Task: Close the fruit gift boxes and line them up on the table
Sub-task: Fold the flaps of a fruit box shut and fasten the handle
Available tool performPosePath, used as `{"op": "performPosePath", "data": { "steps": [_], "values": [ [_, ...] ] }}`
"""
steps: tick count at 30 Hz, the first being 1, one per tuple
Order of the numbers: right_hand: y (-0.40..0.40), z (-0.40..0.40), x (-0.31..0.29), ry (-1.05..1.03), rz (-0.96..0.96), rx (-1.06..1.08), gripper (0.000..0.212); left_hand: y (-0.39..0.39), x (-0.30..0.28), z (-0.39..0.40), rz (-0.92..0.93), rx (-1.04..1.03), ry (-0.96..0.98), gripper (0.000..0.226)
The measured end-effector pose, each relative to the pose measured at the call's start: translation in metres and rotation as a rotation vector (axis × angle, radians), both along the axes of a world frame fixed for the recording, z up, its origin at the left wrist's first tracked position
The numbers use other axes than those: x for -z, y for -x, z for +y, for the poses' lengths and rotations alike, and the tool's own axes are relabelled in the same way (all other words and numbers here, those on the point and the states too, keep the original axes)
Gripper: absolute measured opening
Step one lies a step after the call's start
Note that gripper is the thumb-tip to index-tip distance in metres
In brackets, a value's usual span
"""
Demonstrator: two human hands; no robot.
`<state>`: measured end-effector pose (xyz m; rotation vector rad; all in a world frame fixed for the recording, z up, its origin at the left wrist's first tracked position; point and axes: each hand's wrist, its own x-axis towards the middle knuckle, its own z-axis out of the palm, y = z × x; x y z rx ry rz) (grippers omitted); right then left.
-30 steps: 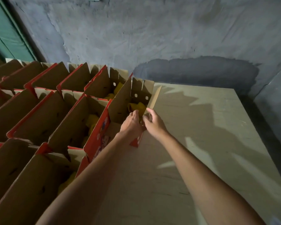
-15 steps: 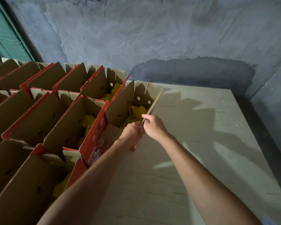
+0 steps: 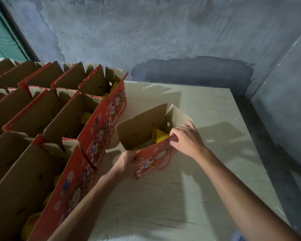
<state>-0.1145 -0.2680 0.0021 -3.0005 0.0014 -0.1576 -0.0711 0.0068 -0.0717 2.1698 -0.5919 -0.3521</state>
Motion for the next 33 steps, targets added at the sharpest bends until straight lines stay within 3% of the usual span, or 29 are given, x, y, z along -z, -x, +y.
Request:
{"op": "performPosePath", "data": {
  "steps": [5,9,12,16,20,22,23,25,28,31,33],
  "values": [
    [0.075,0.011,-0.004,-0.103,0.034,-0.107,0.025,0.048,-0.018,0.030,0.022,0.065,0.129,0.018],
    [0.147,0.043,0.012,-0.147,-0.162,-0.121,0.032,0.083,-0.019,0.055,0.015,0.068,0.196,0.023],
    [0.183,0.060,0.017,-0.195,-0.229,-0.066,0.022,0.105,-0.012,0.060,0.036,0.057,0.240,0.020],
    [0.204,0.065,0.016,-0.267,-0.149,-0.030,0.022,0.123,-0.006,0.056,0.027,-0.007,0.314,0.040],
    [0.210,0.052,0.012,-0.552,0.045,0.072,0.053,0.119,0.001,0.057,0.074,-0.116,0.501,0.047],
    [0.210,0.040,0.013,-0.653,-0.006,0.148,0.042,0.111,-0.001,0.060,0.169,-0.219,0.605,0.045],
    [0.209,0.034,0.015,-0.602,-0.099,0.204,0.038,0.107,-0.003,0.062,0.167,-0.279,0.617,0.044],
    [0.205,0.018,0.020,-0.518,-0.245,0.353,0.048,0.099,-0.008,0.063,0.051,-0.412,0.539,0.035],
    [0.197,0.002,0.021,-0.803,-0.123,0.615,0.068,0.087,-0.010,0.062,-0.058,-0.533,0.413,0.032],
    [0.190,-0.008,0.026,-1.011,-0.016,0.663,0.066,0.074,-0.008,0.060,0.106,-0.524,0.359,0.061],
    [0.187,-0.008,0.031,-1.045,-0.053,0.608,0.058,0.068,-0.010,0.059,0.185,-0.559,0.406,0.060]
  ]
}}
